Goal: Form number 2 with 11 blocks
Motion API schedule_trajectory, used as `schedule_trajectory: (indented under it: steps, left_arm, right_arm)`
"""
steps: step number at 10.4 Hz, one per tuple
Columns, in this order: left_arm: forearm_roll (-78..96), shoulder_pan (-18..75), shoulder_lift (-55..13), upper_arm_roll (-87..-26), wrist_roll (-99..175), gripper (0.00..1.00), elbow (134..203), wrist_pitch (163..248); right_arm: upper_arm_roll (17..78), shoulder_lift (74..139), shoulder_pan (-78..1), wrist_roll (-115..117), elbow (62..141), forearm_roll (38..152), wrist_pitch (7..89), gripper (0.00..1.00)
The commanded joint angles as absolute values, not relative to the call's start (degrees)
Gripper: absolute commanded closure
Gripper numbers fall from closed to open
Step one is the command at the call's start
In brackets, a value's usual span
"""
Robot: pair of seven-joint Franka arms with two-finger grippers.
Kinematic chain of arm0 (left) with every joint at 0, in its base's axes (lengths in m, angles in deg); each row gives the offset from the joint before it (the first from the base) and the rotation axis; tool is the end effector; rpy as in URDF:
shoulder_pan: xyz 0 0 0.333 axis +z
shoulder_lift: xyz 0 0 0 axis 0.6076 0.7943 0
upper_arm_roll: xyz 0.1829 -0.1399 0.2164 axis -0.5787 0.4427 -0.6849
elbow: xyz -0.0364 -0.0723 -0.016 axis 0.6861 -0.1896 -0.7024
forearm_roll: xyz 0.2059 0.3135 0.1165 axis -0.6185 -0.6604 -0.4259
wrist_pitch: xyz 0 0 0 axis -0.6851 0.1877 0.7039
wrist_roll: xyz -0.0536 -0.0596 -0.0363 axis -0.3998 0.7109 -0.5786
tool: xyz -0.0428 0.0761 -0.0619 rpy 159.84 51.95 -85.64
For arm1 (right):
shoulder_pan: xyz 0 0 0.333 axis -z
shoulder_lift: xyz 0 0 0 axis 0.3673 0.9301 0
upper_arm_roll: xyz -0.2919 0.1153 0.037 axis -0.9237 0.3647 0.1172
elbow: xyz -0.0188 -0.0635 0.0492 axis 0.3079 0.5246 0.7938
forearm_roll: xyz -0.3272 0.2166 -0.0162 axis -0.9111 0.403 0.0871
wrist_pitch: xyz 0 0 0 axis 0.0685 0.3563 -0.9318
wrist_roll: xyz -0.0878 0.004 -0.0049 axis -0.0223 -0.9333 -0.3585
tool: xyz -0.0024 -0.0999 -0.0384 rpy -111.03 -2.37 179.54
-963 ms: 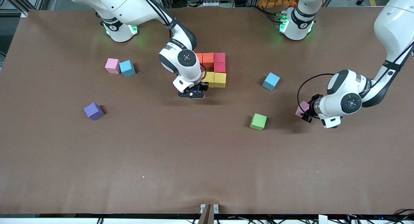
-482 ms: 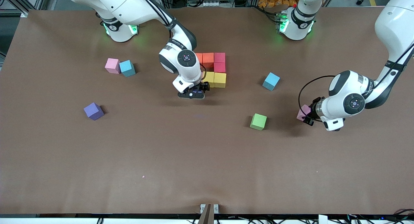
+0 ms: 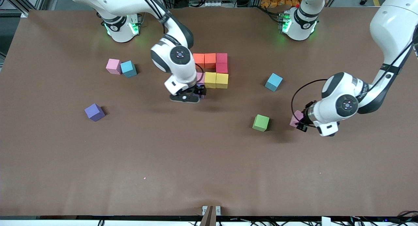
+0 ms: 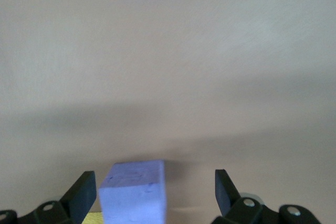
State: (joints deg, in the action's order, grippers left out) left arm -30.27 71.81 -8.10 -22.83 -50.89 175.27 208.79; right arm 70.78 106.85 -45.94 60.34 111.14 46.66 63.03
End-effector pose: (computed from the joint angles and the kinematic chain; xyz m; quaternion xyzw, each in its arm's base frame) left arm 0.6079 -0.1244 0.2590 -0.8425 -0.5338 0.0681 0.0253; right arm 0.4771 0.4101 0.2966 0.9984 -0.0553 0.0092 0.0099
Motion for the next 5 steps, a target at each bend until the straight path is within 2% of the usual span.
schedule_trajectory:
  steps: [1,5]
  left_arm:
    - [-28.41,67.23,-8.28,-22.88,-51.68,0.46,170.69,206.57]
    - [-28.5,52.13,-7.22,-25.85,-50.36,0.48,161.99,204.63]
  right_arm:
    - [70.99,99.37,-41.43,50.51,114.66,46.63,57.86,0.0]
    - [70.99,93.29,-25.11,22.84,122.4,46.55,56.78,0.0]
